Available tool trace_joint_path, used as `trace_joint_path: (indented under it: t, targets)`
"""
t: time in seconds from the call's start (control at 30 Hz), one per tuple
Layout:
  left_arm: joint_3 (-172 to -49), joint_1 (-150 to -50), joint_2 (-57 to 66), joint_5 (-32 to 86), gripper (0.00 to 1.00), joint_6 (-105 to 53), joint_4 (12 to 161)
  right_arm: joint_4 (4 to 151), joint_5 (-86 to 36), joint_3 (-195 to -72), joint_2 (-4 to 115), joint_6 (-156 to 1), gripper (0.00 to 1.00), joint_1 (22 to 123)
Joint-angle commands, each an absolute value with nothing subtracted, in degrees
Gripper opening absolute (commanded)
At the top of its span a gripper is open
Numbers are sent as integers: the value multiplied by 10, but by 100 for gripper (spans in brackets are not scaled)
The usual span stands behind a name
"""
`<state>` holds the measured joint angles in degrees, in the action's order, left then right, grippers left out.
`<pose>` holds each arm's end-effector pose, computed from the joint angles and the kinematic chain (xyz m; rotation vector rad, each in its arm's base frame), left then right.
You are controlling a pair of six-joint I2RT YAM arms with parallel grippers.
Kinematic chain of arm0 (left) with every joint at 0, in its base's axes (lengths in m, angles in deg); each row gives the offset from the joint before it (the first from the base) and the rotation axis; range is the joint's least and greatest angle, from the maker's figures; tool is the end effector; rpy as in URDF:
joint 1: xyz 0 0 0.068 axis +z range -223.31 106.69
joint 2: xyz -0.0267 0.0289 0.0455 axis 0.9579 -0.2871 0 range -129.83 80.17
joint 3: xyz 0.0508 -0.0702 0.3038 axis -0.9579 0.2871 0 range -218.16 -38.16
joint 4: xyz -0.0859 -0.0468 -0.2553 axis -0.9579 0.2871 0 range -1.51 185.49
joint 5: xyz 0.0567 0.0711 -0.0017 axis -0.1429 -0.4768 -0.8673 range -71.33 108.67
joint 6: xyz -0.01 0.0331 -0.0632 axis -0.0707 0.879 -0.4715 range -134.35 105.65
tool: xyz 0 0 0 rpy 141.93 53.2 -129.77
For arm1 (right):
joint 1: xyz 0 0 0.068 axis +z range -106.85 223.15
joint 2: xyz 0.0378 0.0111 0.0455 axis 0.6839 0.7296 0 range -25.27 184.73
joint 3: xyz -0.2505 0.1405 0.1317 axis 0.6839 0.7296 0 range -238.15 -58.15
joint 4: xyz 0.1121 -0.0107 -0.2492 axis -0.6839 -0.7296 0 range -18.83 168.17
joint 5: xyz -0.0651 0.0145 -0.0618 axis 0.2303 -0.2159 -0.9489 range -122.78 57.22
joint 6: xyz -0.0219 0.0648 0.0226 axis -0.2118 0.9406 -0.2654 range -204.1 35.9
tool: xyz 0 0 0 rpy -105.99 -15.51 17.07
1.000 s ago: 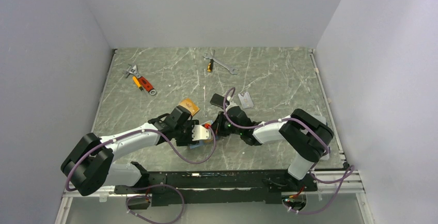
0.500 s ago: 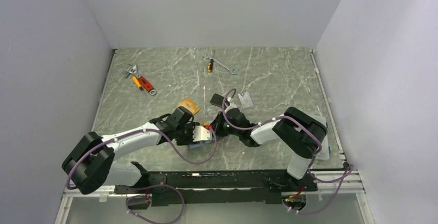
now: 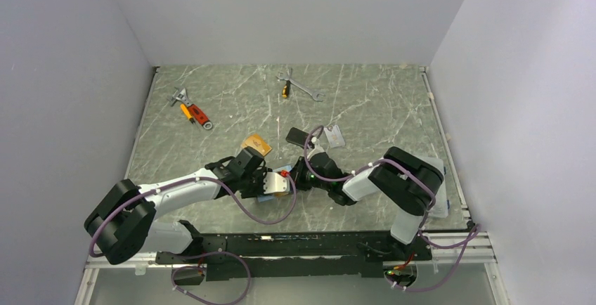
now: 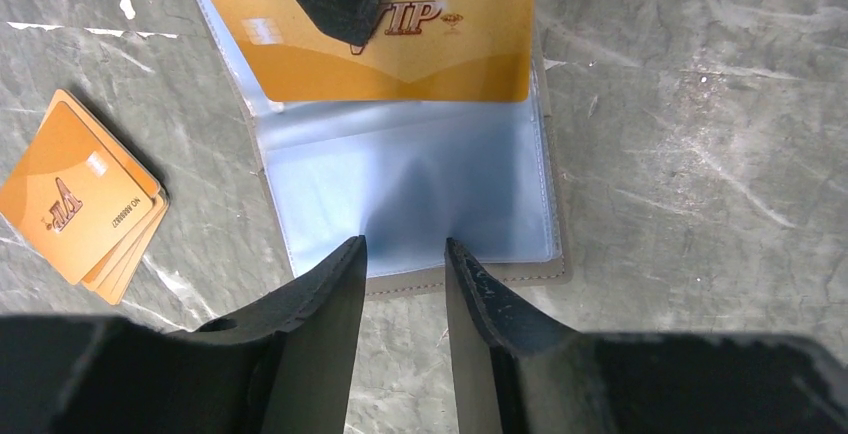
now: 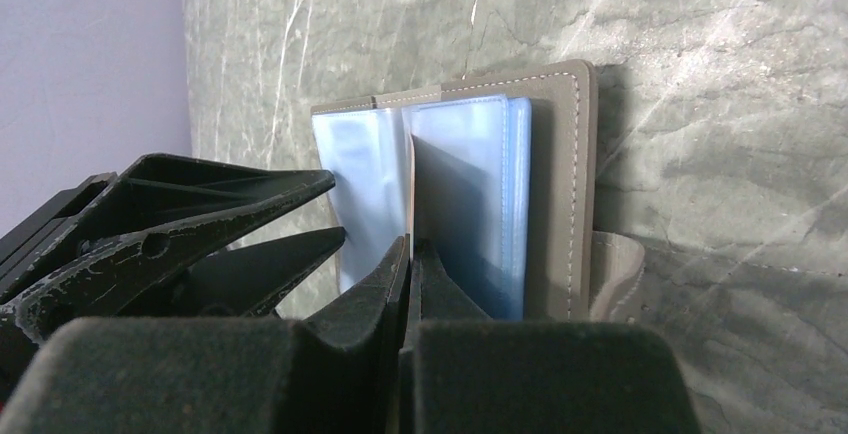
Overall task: Put the credit cards into the card holder
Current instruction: Insert the credit card into the card holder.
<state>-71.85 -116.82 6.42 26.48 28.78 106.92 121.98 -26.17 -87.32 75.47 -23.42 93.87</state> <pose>0.1679 -0.1705 0.1761 1.8111 1.8479 -0.1790 0.2059 0.2628 0.1289 0.1213 2.3254 1.2363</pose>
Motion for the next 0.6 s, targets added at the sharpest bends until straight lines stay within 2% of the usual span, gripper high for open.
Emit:
trace_joint_path:
  t: [0.0, 0.57]
  targets:
    - [-704, -1173, 57, 250, 40, 279, 1078, 1199, -259, -881, 778, -248, 0, 942]
    - [-707, -1176, 58, 238, 38, 285, 1081, 1131, -235, -925, 812, -282, 0, 940]
